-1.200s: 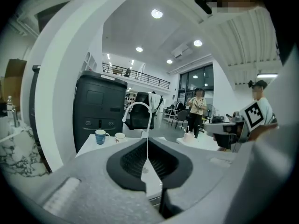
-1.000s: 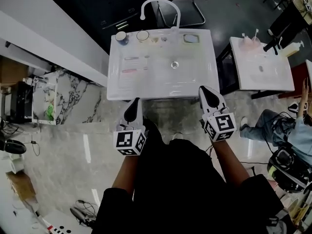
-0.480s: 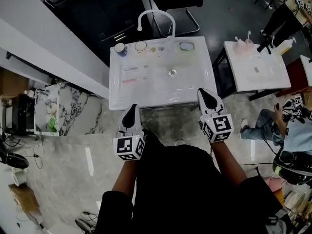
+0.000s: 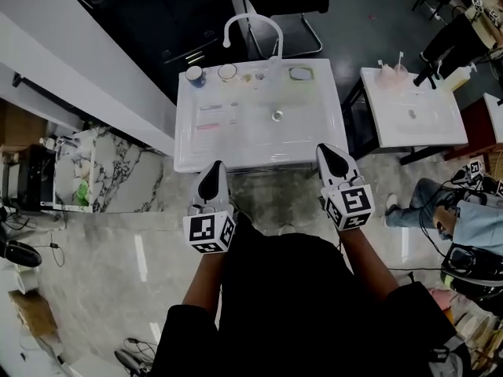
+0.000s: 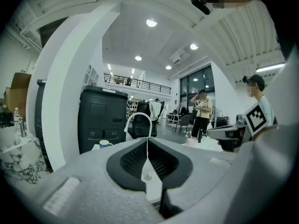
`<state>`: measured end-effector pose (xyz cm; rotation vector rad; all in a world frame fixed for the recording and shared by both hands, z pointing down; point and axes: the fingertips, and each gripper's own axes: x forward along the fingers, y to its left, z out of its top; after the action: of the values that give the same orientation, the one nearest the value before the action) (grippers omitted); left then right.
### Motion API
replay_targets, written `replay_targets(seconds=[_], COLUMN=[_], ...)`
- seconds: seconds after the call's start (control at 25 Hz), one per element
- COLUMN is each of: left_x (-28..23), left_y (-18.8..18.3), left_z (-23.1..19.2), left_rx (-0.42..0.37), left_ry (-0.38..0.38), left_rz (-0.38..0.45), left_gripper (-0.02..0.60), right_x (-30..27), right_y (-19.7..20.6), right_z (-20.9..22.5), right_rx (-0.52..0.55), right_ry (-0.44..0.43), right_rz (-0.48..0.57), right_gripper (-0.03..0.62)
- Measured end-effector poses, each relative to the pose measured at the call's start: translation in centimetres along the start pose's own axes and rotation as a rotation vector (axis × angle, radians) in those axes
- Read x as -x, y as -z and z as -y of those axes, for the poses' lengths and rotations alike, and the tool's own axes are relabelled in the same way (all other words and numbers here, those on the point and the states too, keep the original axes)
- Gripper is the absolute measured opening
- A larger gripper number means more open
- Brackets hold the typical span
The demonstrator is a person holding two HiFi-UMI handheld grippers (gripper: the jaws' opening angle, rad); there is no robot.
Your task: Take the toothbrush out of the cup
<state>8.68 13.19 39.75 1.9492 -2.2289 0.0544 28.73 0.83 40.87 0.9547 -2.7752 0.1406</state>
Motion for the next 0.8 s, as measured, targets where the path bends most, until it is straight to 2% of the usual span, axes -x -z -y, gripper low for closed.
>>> replay_targets(seconds=[0.8], left_x=[1.2], left_y=[1.0], left_z=[3.6], left_rx=[0.0], left_ry=[0.015], left_rz=[-0.007], left_gripper=[0.023], right_x=[4.9], right_y=[0.9], right_z=[1.4], right_rx=[-0.008], right_ry=[0.025], right_rz=[0.015], right_gripper=[-0.002])
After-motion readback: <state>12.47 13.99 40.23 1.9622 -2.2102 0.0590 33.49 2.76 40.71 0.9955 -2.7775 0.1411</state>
